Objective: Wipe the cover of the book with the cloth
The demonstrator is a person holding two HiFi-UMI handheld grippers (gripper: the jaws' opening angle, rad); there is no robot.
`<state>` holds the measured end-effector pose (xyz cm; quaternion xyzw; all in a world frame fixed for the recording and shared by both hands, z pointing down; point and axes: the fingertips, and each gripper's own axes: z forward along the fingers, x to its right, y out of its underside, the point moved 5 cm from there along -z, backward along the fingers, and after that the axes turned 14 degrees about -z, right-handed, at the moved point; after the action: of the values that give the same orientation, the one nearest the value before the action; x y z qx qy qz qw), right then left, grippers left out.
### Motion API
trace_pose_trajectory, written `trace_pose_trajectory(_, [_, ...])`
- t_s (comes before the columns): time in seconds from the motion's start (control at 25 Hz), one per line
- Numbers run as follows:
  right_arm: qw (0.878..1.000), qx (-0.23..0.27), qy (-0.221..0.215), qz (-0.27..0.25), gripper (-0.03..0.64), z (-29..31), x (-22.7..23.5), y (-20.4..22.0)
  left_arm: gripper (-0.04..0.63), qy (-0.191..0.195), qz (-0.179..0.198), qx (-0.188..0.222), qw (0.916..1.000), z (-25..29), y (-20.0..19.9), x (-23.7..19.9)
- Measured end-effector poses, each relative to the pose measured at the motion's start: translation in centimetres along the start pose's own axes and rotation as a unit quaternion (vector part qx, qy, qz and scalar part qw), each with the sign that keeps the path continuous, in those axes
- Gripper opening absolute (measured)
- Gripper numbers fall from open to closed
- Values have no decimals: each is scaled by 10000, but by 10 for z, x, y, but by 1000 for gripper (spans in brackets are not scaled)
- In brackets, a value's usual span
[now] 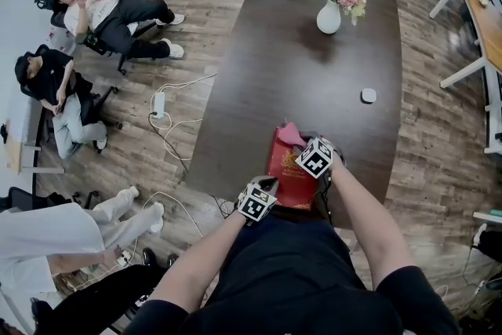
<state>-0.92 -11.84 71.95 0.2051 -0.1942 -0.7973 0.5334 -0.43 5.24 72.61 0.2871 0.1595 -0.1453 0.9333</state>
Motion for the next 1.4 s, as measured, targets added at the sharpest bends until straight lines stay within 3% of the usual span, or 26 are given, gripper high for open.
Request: trace_pose_trajectory(1.4, [9997, -31, 87, 220, 121, -18, 10, 30, -5, -65, 40, 32, 10000, 3, -3, -3])
